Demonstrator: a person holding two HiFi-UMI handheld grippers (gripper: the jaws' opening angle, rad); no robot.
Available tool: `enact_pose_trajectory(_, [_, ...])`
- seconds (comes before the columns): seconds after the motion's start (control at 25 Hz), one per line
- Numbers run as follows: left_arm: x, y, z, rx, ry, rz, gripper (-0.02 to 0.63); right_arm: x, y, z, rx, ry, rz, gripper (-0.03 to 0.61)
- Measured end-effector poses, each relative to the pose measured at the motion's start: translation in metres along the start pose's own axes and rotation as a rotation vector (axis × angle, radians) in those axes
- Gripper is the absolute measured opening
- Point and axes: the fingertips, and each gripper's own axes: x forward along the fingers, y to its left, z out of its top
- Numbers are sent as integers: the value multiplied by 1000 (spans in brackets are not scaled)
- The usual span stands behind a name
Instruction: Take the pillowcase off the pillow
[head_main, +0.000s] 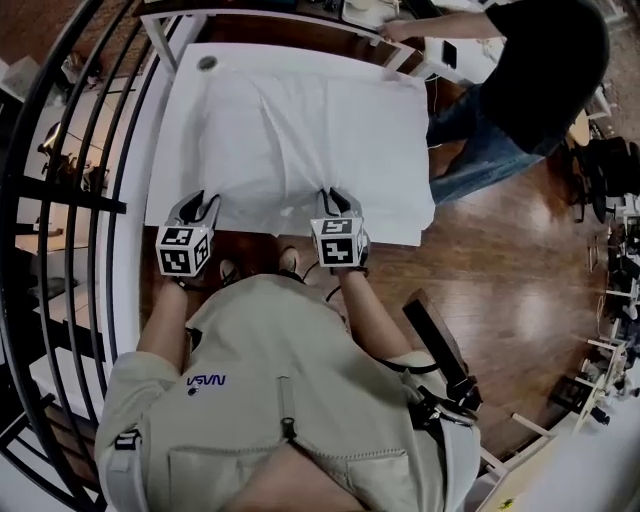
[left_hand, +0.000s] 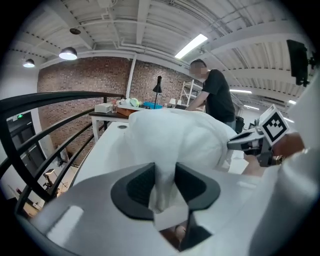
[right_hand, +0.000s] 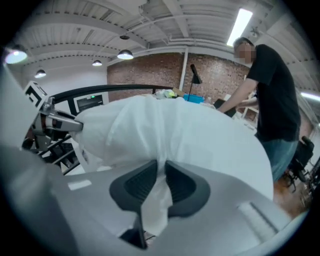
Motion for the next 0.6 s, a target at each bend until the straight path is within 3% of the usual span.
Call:
enact_pose_trajectory(0.08, [-11, -1, 13, 12, -29, 12, 163, -11, 4, 9, 10, -24, 70, 84])
enact_pose_trajectory(0.2, [-33, -4, 38, 7, -102, 53, 160, -41, 5, 35, 16, -107, 164, 86])
enact_pose_trajectory(0.28, [-43, -5, 61, -17, -168, 84, 110, -59, -7, 58, 16, -174, 193, 86])
enact_pose_trajectory(0.4, [-43, -3, 90, -42, -224, 96, 119, -68, -25, 96, -2, -263, 206, 86])
enact_pose_trajectory(0.6, [-17, 7, 122, -59, -223, 66, 257, -39, -18, 144, -79, -302, 273, 94])
